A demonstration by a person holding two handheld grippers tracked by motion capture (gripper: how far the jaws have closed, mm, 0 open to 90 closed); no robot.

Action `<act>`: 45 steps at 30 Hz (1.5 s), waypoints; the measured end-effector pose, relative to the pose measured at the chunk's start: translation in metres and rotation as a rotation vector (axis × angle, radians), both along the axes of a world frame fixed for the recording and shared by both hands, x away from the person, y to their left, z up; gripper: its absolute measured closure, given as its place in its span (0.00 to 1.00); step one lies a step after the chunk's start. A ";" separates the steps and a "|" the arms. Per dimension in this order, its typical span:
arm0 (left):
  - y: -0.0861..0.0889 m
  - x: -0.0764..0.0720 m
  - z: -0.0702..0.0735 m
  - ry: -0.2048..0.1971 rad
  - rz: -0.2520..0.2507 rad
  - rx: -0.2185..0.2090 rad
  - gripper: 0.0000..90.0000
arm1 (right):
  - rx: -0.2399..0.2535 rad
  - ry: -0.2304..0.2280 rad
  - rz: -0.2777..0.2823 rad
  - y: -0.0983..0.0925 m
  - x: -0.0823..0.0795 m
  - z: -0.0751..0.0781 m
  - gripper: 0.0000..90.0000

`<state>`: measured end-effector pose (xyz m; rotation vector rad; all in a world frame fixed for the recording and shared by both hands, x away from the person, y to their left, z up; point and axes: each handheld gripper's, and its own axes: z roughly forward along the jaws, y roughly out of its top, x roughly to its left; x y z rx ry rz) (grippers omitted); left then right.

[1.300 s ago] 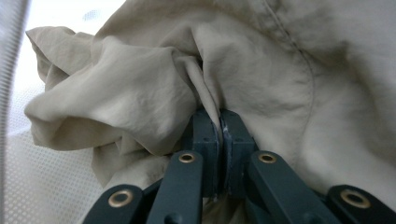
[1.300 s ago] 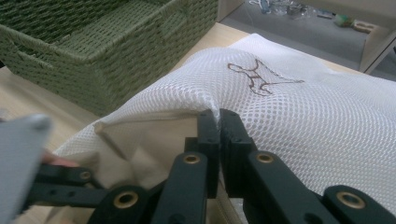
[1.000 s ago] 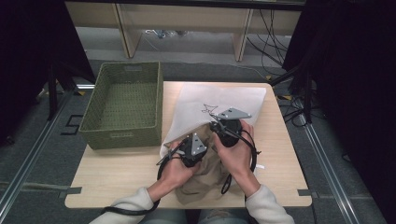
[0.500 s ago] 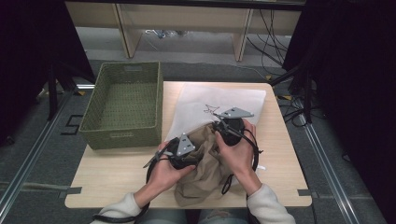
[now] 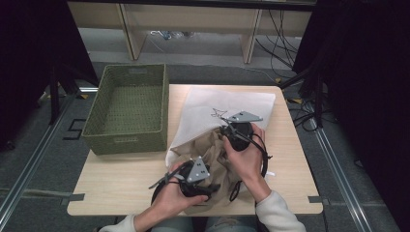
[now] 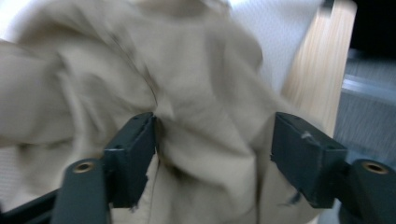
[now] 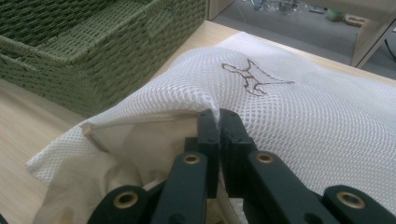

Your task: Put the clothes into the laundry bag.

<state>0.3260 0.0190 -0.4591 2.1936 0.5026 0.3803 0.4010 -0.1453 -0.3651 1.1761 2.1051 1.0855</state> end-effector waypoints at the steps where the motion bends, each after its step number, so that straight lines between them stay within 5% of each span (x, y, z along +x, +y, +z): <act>1: -0.004 0.000 -0.005 -0.008 -0.001 0.025 0.32 | -0.003 0.008 -0.004 0.000 -0.001 0.001 0.99; 4: -0.010 0.004 -0.017 -0.046 -0.001 0.120 0.39 | -0.005 0.018 0.009 0.001 -0.001 0.001 0.99; 8: -0.017 0.009 -0.024 -0.068 0.006 0.163 0.52 | 0.010 0.020 0.004 0.003 -0.002 0.000 0.99; 13: -0.020 0.014 -0.024 -0.100 0.047 0.179 0.72 | -0.010 0.012 0.015 0.004 -0.003 0.001 0.99; 19: -0.017 0.023 -0.019 -0.083 0.086 0.130 0.90 | -0.017 0.001 0.042 0.006 -0.005 0.002 0.99; 26: -0.017 0.034 -0.003 -0.097 0.137 0.030 0.93 | 0.000 -0.011 0.044 0.008 -0.009 0.008 0.99; 27: -0.016 0.037 0.001 -0.103 0.139 0.050 0.93 | 0.007 -0.021 0.042 0.009 -0.010 0.008 0.99; 31: -0.016 0.049 0.011 -0.145 0.185 0.023 0.93 | -0.004 -0.043 0.044 0.007 -0.012 0.013 0.99; 34: -0.019 0.057 0.010 -0.169 0.210 0.018 0.92 | 0.016 -0.042 0.033 0.007 -0.013 0.014 0.99; 35: -0.023 0.060 0.004 -0.173 0.232 -0.017 0.92 | 0.012 -0.036 0.032 0.006 -0.013 0.015 0.99; 36: -0.022 0.062 0.002 -0.169 0.212 0.039 0.91 | 0.033 -0.018 0.019 0.007 -0.013 0.015 0.99; 37: -0.026 0.065 -0.006 -0.169 0.235 0.007 0.91 | 0.023 -0.039 0.031 0.005 -0.011 0.013 0.99; 38: -0.025 0.068 -0.009 -0.158 0.219 0.048 0.89 | 0.001 -0.037 0.032 0.003 -0.010 0.014 0.99; 41: -0.030 0.073 -0.023 -0.121 0.224 -0.010 0.83 | 0.017 -0.010 0.019 0.002 -0.008 0.010 0.99; 42: -0.024 0.075 -0.019 -0.134 0.191 0.085 0.81 | 0.009 -0.015 0.024 0.001 -0.007 0.009 0.99; 45: -0.022 0.074 -0.017 -0.139 0.182 0.059 0.70 | 0.007 -0.013 0.029 0.000 -0.004 0.007 0.99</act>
